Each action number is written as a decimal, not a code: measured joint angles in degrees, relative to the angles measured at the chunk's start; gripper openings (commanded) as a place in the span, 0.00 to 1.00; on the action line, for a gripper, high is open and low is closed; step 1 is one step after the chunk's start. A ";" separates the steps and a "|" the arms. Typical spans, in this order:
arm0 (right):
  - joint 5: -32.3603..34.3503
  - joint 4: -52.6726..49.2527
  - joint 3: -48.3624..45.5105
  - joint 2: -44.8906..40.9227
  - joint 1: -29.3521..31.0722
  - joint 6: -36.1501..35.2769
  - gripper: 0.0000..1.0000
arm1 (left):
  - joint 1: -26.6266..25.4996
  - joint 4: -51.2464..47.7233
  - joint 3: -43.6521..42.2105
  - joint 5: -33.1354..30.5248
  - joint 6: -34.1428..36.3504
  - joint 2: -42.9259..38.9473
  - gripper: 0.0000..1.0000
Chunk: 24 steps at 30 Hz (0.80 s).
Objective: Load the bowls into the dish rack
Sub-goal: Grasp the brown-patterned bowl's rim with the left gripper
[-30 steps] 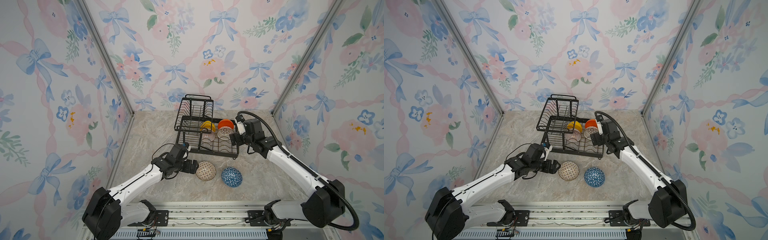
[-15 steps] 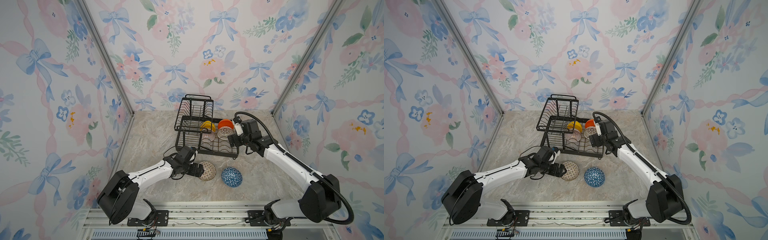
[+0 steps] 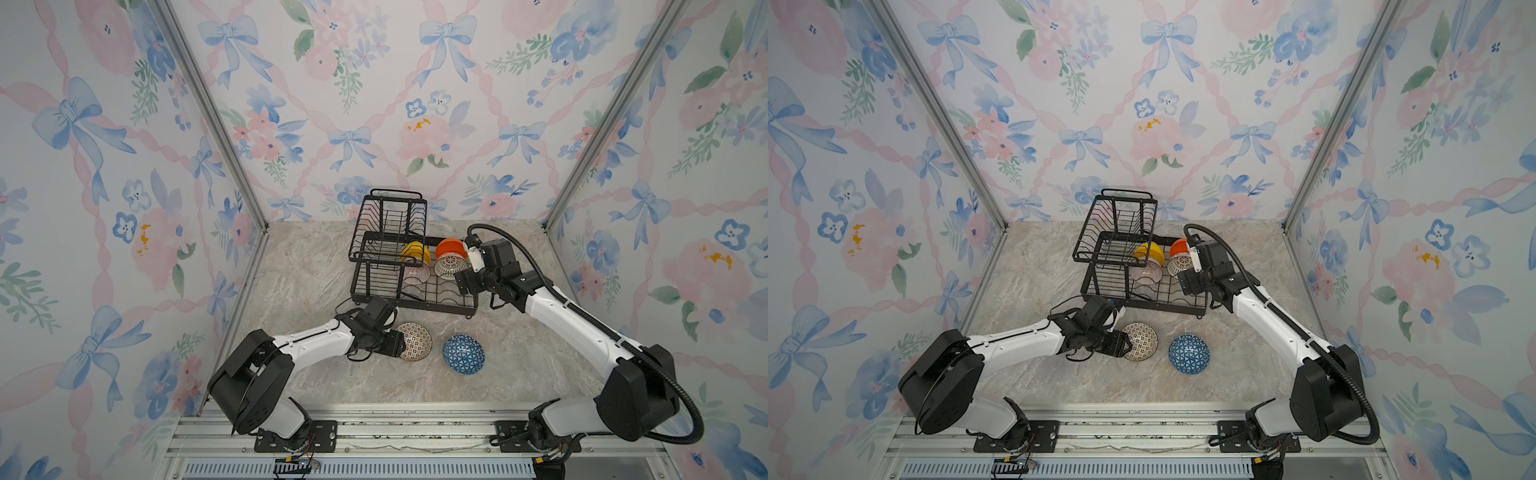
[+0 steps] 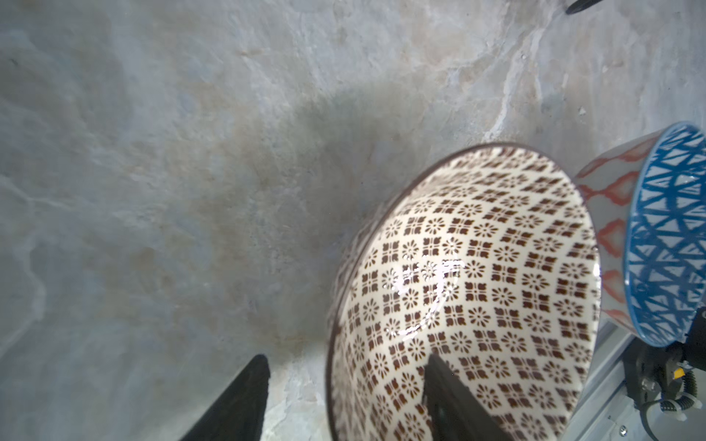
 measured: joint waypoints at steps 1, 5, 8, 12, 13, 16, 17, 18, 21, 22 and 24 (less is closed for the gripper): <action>0.00 -0.04 0.00 0.00 0.00 0.00 0.97 | 0.00 0.02 0.00 0.00 -0.11 0.11 0.54; 0.00 -0.07 0.00 0.00 -0.02 0.00 0.97 | 0.00 0.46 0.00 0.02 -0.28 0.52 0.42; 0.02 -0.07 0.00 0.00 -0.02 0.00 0.97 | 0.00 0.83 0.00 0.02 -0.28 0.52 0.36; 0.02 -0.13 0.00 0.00 -0.09 -0.15 0.97 | -0.07 1.49 0.00 0.04 -0.42 0.57 0.27; 0.02 -0.17 0.00 0.00 -0.11 -0.15 0.97 | -0.07 1.53 0.00 0.07 -0.44 0.57 0.25; 0.02 -0.50 0.00 0.00 -0.11 -0.17 0.97 | -0.33 1.49 0.00 0.00 -0.63 0.57 0.15; 0.02 -0.52 0.00 0.00 -0.11 -0.17 0.97 | -0.37 1.49 0.00 0.02 -0.72 0.57 0.10; 0.02 -0.52 0.00 0.00 -0.11 -0.17 0.97 | -0.37 1.49 0.00 -0.04 -0.83 0.57 0.06; 0.02 -0.57 0.00 0.00 -0.11 -0.20 0.97 | -0.37 1.11 -0.02 0.13 -0.46 0.68 0.00; 0.00 -0.61 0.00 0.00 -0.11 -0.20 0.97 | -0.37 1.07 -0.02 0.15 -0.50 0.68 0.00; 0.02 -0.74 0.00 0.00 -0.11 -0.20 0.97 | -0.37 1.05 -0.02 0.22 -0.52 0.68 0.00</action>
